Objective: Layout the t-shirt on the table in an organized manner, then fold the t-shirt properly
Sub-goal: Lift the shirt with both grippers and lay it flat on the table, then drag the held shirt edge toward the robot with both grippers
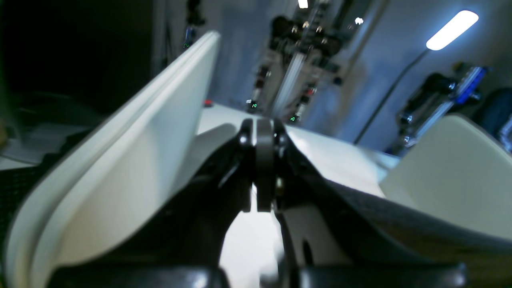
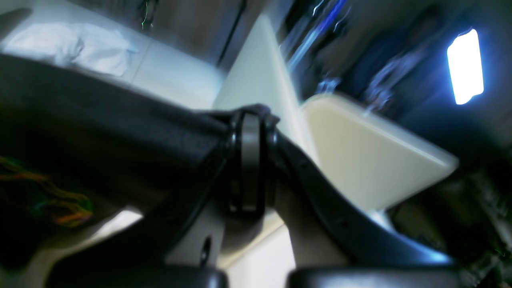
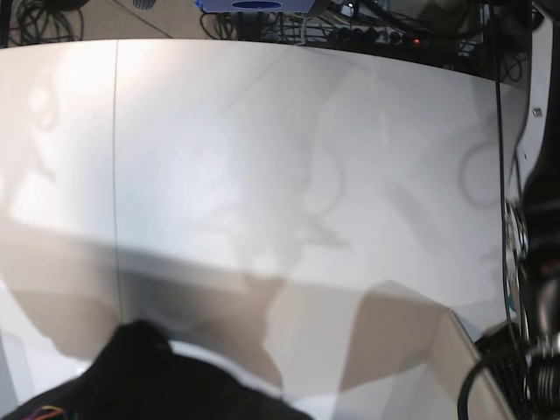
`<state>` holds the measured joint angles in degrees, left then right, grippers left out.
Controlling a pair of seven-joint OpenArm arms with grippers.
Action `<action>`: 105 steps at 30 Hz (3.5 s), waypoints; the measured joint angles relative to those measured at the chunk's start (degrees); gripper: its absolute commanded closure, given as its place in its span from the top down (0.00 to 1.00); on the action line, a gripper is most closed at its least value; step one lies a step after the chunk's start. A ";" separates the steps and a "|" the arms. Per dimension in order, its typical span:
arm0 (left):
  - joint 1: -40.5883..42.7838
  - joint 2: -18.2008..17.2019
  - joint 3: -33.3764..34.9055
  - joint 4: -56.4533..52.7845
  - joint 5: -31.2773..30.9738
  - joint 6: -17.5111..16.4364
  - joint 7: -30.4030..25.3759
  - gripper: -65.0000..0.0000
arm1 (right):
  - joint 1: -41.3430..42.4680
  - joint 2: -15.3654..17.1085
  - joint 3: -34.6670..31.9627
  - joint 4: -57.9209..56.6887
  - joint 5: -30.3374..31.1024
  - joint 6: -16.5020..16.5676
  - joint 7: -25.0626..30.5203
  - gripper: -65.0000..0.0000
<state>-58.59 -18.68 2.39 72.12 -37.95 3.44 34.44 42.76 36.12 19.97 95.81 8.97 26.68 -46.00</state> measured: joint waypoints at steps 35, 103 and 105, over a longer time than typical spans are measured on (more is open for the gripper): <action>64.61 3.89 -7.69 11.04 15.23 -0.50 -2.16 0.00 | -52.39 -18.25 11.67 -26.93 -1.49 0.04 16.81 0.00; 94.86 2.47 -25.46 35.87 14.86 -0.87 -1.86 0.00 | -70.60 -29.99 18.71 1.97 -0.42 0.74 -3.61 0.00; 94.95 2.47 -25.46 36.94 15.04 -0.66 -1.88 0.00 | -70.42 -29.99 18.93 2.01 -0.39 0.74 -3.56 0.00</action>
<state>36.36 -16.21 -23.07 109.06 -22.92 2.79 32.56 -27.66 6.13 38.89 97.82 8.58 27.42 -49.56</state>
